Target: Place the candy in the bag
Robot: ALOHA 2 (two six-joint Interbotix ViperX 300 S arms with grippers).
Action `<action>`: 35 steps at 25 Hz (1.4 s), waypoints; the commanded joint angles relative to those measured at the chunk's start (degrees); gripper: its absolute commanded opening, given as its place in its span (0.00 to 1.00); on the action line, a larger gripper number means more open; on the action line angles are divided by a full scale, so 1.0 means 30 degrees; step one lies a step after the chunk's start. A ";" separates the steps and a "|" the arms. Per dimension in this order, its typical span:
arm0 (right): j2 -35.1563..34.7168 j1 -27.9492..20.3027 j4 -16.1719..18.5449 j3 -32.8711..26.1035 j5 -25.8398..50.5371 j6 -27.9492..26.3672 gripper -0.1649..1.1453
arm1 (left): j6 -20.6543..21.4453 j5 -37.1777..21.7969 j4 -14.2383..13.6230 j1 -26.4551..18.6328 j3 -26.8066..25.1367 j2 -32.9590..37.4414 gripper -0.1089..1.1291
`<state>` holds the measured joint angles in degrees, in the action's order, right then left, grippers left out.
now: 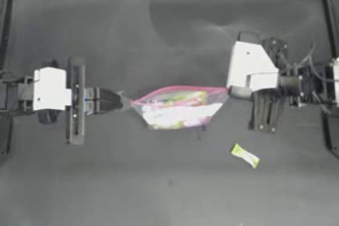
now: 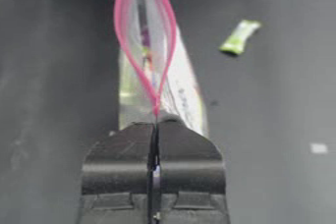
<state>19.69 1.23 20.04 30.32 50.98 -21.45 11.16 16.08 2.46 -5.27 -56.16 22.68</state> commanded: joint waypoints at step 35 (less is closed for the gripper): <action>-0.1963 0.0820 0.1230 0.2520 -0.5332 -0.3486 0.17 | 0.0293 0.0410 0.0029 0.0205 0.1172 -0.3750 0.14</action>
<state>13.18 3.60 23.47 38.41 35.33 -31.90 11.95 16.17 2.46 -4.83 -54.05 11.16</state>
